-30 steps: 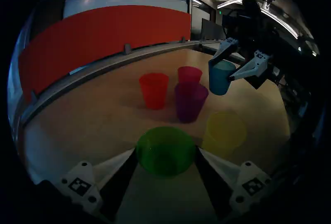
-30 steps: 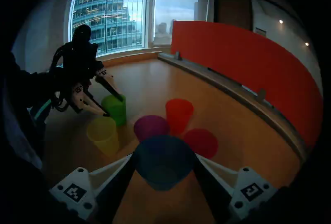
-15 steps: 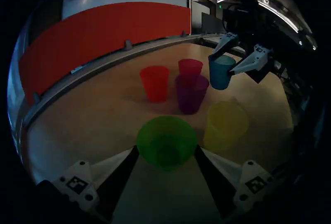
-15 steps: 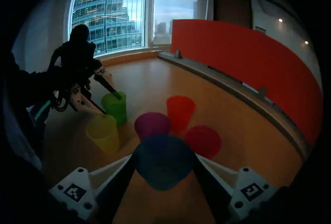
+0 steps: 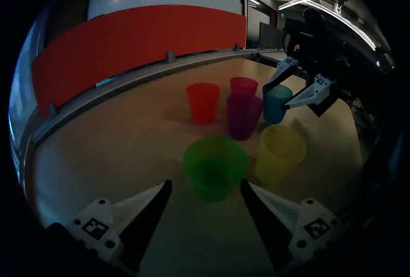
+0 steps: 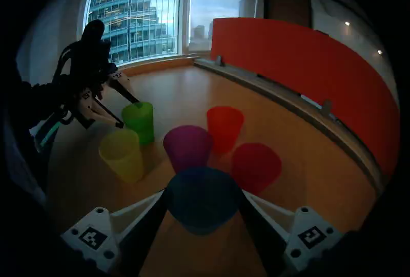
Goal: Pour water
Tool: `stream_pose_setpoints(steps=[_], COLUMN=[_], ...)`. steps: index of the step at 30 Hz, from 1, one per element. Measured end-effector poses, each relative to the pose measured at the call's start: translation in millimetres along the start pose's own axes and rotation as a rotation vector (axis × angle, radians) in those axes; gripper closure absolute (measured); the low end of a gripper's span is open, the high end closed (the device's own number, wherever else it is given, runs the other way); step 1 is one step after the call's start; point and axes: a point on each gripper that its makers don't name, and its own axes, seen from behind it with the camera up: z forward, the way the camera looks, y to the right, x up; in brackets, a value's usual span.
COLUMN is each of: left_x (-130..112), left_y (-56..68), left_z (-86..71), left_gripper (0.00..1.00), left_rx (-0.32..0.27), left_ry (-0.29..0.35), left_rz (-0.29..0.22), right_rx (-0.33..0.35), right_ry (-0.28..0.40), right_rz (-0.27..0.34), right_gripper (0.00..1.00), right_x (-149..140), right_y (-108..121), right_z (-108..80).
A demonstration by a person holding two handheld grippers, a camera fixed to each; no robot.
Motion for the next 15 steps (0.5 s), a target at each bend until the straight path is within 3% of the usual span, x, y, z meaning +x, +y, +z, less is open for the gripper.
stream_pose_setpoints(steps=[15], left_x=[6], left_y=[0.8], left_z=[-10.0], left_gripper=[0.01], left_rx=[0.009], left_ry=[0.028], left_rz=[-0.004], right_rx=[-0.010], right_ry=[-0.011], right_rz=[-0.003], right_gripper=[0.05], right_x=[-13], right_y=[-4], right_z=[2.1])
